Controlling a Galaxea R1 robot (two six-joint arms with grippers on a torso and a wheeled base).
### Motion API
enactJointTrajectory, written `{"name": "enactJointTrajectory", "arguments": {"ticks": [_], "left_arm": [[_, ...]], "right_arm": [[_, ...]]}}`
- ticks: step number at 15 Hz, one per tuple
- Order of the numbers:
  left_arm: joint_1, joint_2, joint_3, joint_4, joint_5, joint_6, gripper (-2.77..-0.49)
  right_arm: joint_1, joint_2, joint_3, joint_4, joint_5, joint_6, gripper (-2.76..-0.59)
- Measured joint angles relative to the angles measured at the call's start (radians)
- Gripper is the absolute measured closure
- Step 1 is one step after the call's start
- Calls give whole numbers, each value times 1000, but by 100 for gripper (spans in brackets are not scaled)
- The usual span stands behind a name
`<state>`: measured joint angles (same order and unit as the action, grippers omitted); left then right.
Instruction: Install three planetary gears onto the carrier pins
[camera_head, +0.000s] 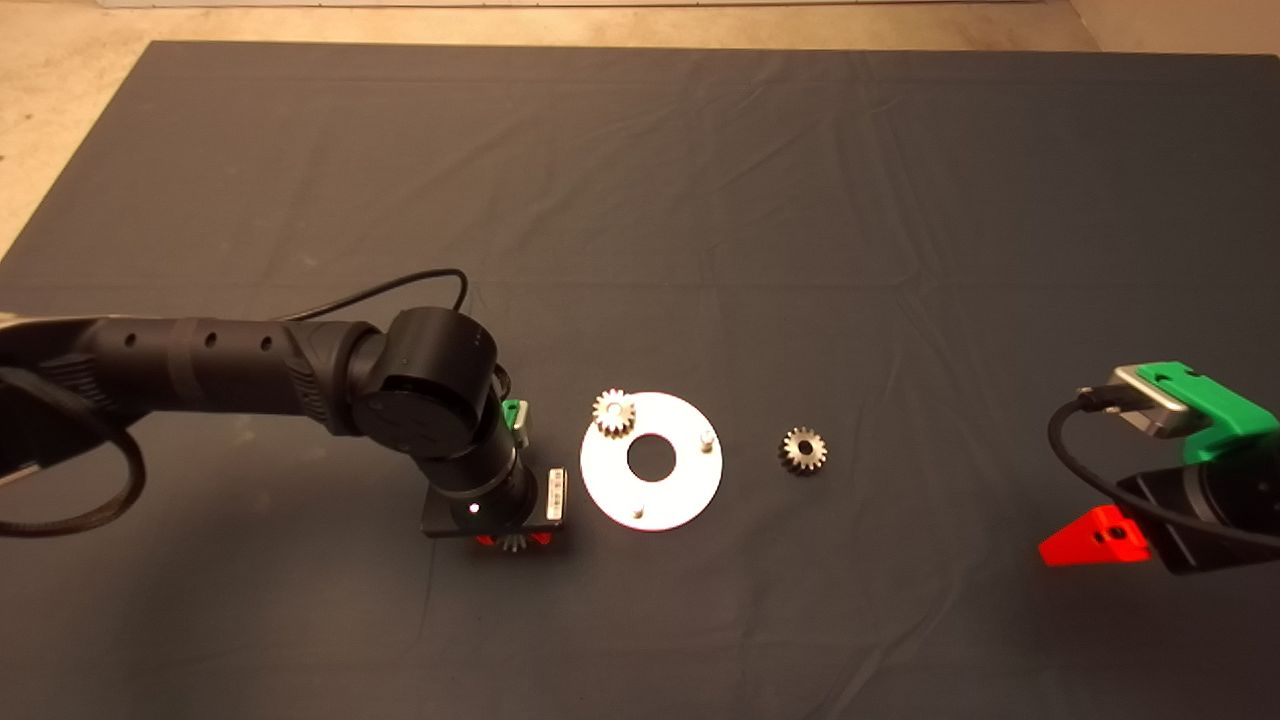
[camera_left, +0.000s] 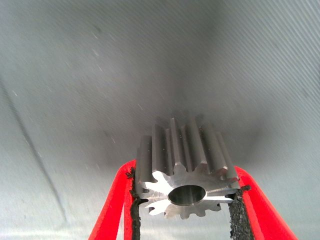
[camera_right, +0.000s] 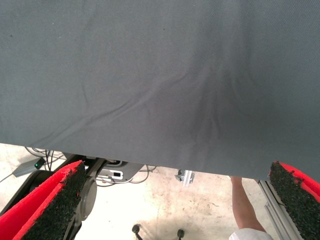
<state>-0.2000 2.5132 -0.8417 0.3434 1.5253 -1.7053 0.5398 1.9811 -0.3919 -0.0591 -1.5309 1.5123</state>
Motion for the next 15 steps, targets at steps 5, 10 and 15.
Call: {"name": "enactJointTrajectory", "arguments": {"ticks": [5, 10, 15], "left_arm": [[-46, 3, 31, -60, 1, 0, -84], [-55, 74, 62, -89, 1, 1, -84], [-59, 160, 51, -97, 1, 60, -84]], "right_arm": [[0, 0, 0, 0, 0, 0, -273], [-2, 0, 0, 0, 0, 0, -273], [-2, 0, 0, 0, 0, 0, -273]]}}
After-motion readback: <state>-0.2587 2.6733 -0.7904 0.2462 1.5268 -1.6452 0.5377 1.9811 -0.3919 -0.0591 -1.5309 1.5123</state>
